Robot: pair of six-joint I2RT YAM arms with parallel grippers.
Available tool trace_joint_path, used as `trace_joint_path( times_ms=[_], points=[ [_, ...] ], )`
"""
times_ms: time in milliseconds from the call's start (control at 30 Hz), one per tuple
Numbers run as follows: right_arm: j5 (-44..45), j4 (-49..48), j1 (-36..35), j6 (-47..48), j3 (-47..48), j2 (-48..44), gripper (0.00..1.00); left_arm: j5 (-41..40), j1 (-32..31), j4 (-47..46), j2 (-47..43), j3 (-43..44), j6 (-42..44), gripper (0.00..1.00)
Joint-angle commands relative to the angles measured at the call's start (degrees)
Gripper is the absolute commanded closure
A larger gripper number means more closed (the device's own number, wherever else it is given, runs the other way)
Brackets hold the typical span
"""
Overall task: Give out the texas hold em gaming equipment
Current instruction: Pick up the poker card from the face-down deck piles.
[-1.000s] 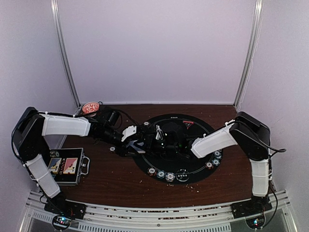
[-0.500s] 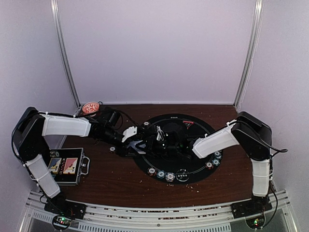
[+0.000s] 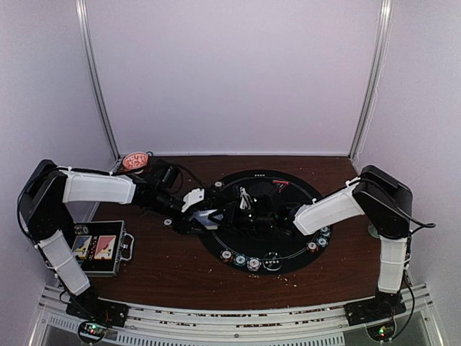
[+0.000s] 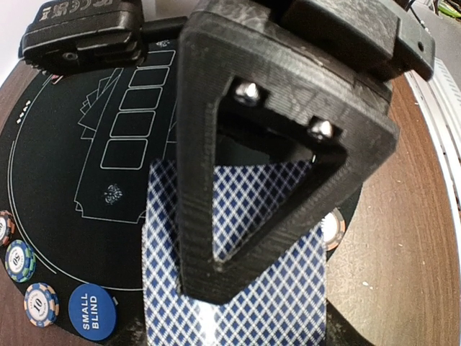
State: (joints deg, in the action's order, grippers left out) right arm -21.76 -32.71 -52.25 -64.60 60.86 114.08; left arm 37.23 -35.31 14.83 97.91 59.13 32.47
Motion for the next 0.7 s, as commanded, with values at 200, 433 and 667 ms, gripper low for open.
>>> trace_joint_path(
  times_ms=[200, 433, 667],
  points=[
    [2.2, 3.4, 0.7, 1.8, -2.4, -3.4, 0.71, 1.5, 0.2, -1.3, -1.9, -0.1, 0.1, 0.41],
    [1.6, 4.1, 0.7, 2.5, -2.9, -4.8, 0.75, 1.4, 0.2, -1.3, -1.7, -0.1, 0.2, 0.41],
    [1.4, 4.5, 0.7, 3.0, -4.0, -6.4, 0.8, 1.1, 0.2, -1.3, -1.5, 0.0, 0.2, 0.41]
  ],
)
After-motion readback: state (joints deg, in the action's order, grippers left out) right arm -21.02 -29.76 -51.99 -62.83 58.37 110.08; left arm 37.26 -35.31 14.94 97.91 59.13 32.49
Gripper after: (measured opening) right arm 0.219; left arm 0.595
